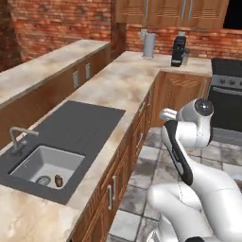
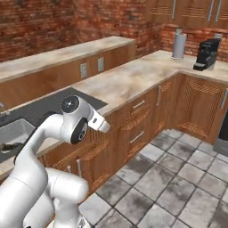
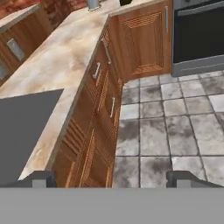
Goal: Move the cutting board and knife to the sink. Then move spray from the cabinet to the counter.
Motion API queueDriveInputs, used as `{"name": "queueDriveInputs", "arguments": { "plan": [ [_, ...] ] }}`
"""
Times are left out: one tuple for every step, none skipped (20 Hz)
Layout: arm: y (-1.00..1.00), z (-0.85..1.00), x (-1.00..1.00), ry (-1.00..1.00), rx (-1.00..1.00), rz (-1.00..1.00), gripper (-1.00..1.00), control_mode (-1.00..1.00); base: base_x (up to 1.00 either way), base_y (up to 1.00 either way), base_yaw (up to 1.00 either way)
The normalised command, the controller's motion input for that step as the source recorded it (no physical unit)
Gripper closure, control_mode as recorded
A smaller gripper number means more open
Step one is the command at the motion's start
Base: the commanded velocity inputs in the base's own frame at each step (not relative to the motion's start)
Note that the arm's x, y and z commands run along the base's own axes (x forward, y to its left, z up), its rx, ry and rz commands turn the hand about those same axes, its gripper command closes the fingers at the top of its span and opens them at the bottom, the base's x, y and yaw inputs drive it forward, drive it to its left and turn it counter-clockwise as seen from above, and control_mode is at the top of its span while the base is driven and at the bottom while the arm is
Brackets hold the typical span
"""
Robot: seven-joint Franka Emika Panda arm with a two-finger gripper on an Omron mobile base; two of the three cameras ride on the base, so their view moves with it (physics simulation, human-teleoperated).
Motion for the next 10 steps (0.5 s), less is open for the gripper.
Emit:
{"name": "queueDriveInputs", "arguments": {
  "plan": [
    [0.00,0.00,0.00,0.00,0.00,0.00,-1.00,1.00,0.00,-0.06,-1.00],
    [0.00,0.00,0.00,0.00,0.00,0.00,-1.00,1.00,0.00,-0.06,-1.00],
    [0.00,0.00,0.00,0.00,0.00,0.00,-1.00,1.00,0.00,-0.04,-1.00],
    [0.00,0.00,0.00,0.00,0.00,0.00,-1.00,1.00,0.00,-0.01,-1.00],
    [0.00,0.00,0.00,0.00,0.00,0.00,-1.00,1.00,0.00,-0.02,-1.00],
    [0.00,0.00,0.00,0.00,0.00,0.00,-1.00,1.00,0.06,-0.05,-1.00],
    [0.00,0.00,0.00,0.00,0.00,0.00,-1.00,1.00,0.24,-0.05,-0.97],
    [0.00,0.00,0.00,0.00,0.00,0.00,-1.00,1.00,0.33,-0.04,-0.93],
    [0.00,0.00,0.00,0.00,0.00,0.00,-1.00,1.00,0.47,-0.01,-0.88],
    [0.00,0.00,0.00,0.00,0.00,0.00,-1.00,1.00,0.55,-0.01,-0.86]
  ]
}}
